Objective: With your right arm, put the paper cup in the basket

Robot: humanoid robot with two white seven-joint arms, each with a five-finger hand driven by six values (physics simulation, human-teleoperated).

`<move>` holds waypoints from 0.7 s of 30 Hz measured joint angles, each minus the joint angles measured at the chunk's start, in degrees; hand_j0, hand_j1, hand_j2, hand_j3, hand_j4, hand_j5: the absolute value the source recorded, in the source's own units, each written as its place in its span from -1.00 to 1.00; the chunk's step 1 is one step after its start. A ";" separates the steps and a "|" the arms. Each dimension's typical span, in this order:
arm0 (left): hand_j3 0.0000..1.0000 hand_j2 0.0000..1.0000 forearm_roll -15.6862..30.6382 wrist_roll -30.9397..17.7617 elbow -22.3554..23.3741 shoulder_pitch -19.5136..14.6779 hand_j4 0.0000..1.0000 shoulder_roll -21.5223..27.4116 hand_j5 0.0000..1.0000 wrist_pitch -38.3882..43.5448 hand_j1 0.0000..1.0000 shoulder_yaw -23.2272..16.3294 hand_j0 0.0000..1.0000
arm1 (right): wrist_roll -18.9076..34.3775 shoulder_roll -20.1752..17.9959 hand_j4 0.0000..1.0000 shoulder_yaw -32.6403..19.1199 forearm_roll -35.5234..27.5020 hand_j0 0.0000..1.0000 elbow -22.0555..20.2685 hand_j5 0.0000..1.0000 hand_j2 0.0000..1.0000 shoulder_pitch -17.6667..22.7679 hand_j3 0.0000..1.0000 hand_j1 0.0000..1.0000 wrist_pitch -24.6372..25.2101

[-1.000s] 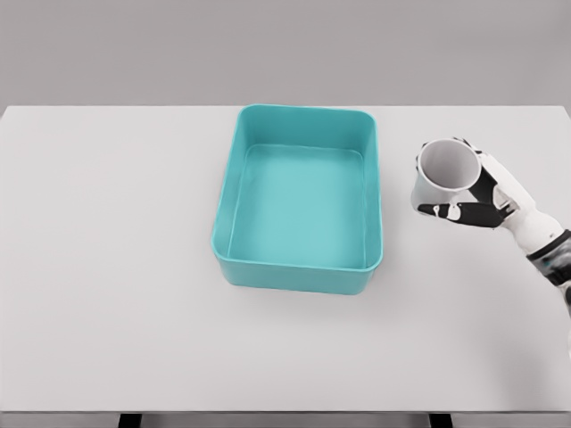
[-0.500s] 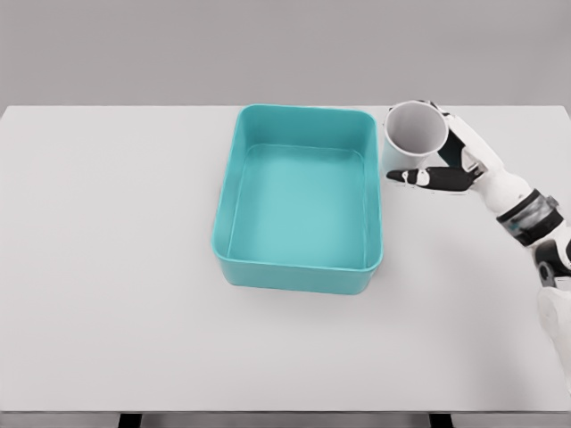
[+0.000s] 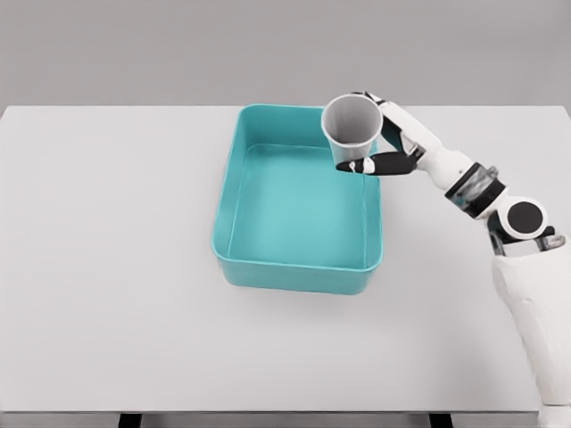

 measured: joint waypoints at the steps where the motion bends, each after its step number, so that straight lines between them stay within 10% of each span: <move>1: 1.00 1.00 0.00 0.00 0.00 0.00 1.00 0.00 1.00 0.00 1.00 0.00 1.00 | 0.00 0.20 0.07 0.29 0.46 0.07 0.21 0.07 0.07 -0.18 0.07 0.07 0.00; 21: 1.00 1.00 0.00 0.00 0.00 0.00 1.00 0.00 1.00 0.00 1.00 0.01 1.00 | 0.00 0.68 0.07 8.11 15.82 0.07 0.97 0.07 0.07 -6.06 0.07 0.07 -1.52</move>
